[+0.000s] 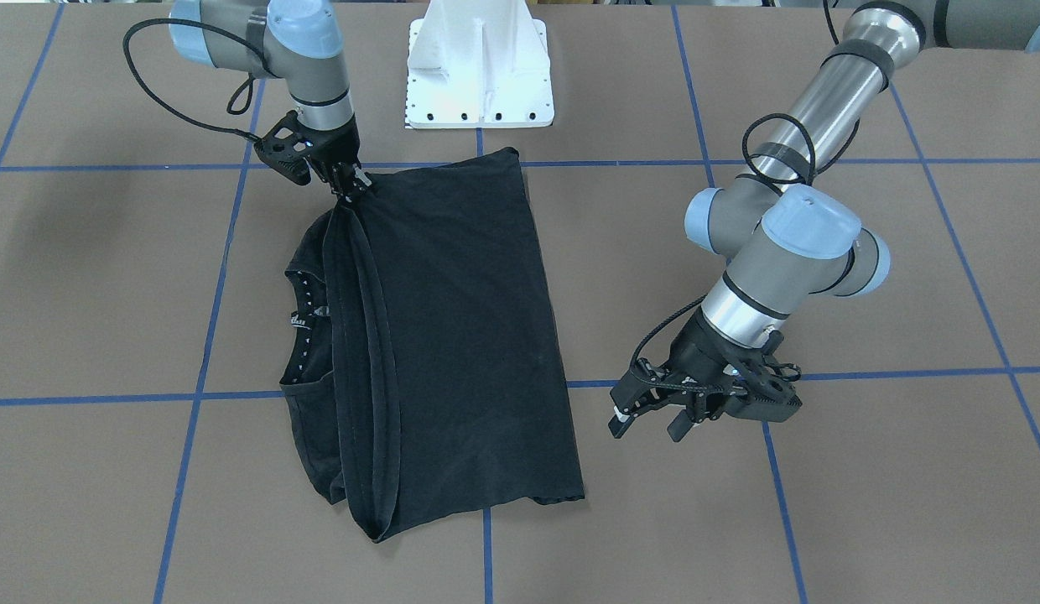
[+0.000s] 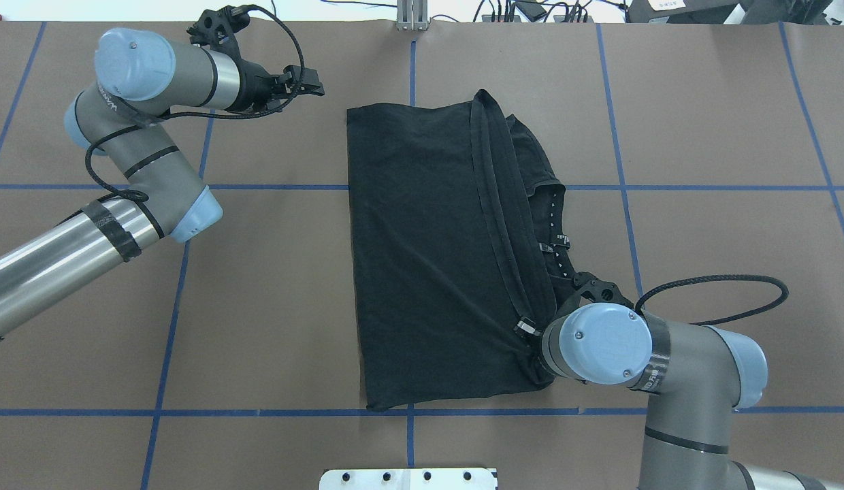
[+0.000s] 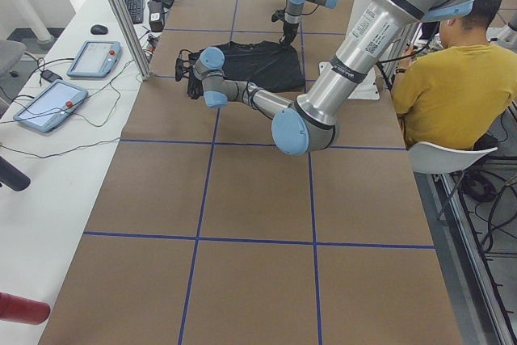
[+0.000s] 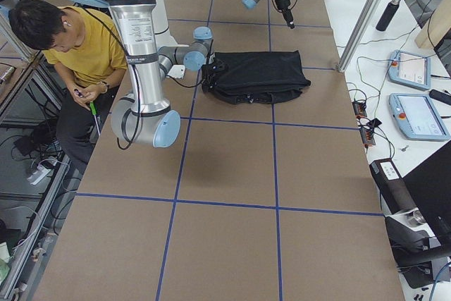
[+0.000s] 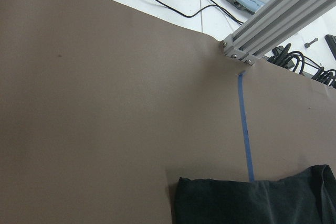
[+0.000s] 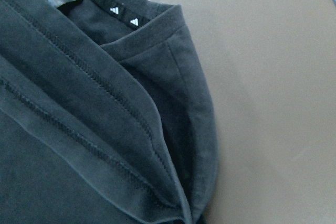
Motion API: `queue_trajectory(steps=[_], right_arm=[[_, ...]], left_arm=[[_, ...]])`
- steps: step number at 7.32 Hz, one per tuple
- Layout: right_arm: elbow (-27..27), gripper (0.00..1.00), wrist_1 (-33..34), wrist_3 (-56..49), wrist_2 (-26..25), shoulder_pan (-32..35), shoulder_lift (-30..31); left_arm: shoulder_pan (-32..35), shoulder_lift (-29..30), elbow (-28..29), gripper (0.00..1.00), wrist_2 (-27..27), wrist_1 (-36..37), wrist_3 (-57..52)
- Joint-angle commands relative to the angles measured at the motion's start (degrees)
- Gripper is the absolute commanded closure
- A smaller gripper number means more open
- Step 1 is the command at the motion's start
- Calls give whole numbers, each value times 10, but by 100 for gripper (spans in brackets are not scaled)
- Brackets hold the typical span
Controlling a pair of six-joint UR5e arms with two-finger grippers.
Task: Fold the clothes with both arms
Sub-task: 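Move the left gripper to the shirt corner nearest the robot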
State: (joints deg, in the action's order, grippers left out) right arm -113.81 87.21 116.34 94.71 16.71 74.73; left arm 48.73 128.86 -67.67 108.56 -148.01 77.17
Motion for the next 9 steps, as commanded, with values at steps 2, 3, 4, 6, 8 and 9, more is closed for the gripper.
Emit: queue_trajectory(steps=[2, 3, 4, 6, 8, 9], right_arm=[[-18, 100, 2, 4, 18, 1, 2], [-21, 100, 2, 4, 24, 1, 3], [-20, 100, 2, 3, 26, 1, 4], [-27, 100, 1, 2, 51, 5, 4], [-27, 100, -3, -1, 72, 13, 5], [-27, 100, -3, -1, 72, 13, 5]], left_arm=[[-2, -89, -122, 0, 6, 1, 61], [-29, -132, -197, 0, 5, 1, 139], [-79, -171, -261, 0, -1, 1, 204], [-151, -229, -348, 0, -22, 6, 314], [-227, -250, -400, 0, -57, 87, 360], [-264, -251, -401, 0, -80, 99, 375]])
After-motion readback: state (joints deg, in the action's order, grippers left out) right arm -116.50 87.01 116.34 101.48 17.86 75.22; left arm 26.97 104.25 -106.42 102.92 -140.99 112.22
